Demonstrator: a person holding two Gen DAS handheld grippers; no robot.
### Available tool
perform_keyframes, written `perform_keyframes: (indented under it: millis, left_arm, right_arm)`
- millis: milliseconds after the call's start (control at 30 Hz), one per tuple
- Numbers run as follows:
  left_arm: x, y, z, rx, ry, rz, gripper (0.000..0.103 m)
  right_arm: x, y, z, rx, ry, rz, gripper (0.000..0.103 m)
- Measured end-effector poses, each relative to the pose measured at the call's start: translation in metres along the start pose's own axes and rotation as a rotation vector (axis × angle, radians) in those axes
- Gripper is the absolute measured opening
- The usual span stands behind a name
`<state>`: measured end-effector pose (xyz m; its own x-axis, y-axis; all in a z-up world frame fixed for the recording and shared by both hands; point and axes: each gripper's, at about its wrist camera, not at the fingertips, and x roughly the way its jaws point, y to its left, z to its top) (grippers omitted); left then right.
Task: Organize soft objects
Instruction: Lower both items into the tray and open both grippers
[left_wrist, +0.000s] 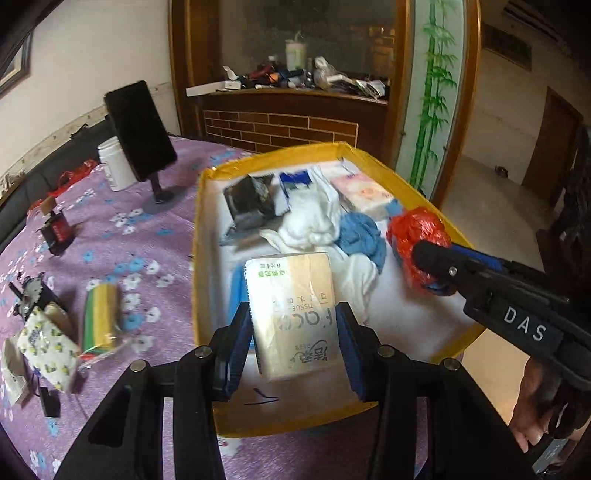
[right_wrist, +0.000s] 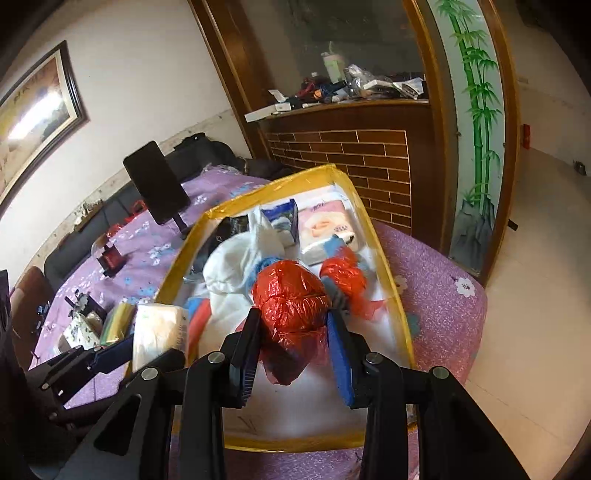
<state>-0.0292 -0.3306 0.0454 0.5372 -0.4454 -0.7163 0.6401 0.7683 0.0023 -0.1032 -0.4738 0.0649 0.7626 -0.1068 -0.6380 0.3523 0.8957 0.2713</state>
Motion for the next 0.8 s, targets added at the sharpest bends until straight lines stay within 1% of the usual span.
perform_keyframes:
  millis: [100, 400, 500, 567, 633, 800]
  left_arm:
    - [0.006, -0.003, -0.003, 0.012, 0.019, -0.006, 0.044]
    - [0.005, -0.001, -0.004, 0.009, 0.024, -0.024, 0.046]
    - [0.004, -0.001, -0.003, 0.005, 0.023, -0.024, 0.052]
    - [0.0, 0.0, -0.002, -0.004, 0.015, -0.028, 0.061]
    - [-0.004, 0.002, 0.0, -0.012, 0.003, -0.028, 0.063]
    - [-0.014, 0.008, 0.003, -0.036, -0.011, -0.026, 0.063]
  right_arm:
    - [0.004, 0.0, -0.002, -0.013, 0.008, -0.013, 0.04]
    - [0.004, 0.008, -0.002, -0.044, 0.014, -0.02, 0.042]
    - [0.001, 0.011, -0.001, -0.051, 0.006, -0.03, 0.044]
    - [-0.002, 0.011, 0.0, -0.053, -0.003, -0.034, 0.049]
    - [-0.005, 0.012, 0.0, -0.051, -0.012, -0.035, 0.05]
    - [-0.017, 0.013, 0.003, -0.037, -0.045, -0.024, 0.05]
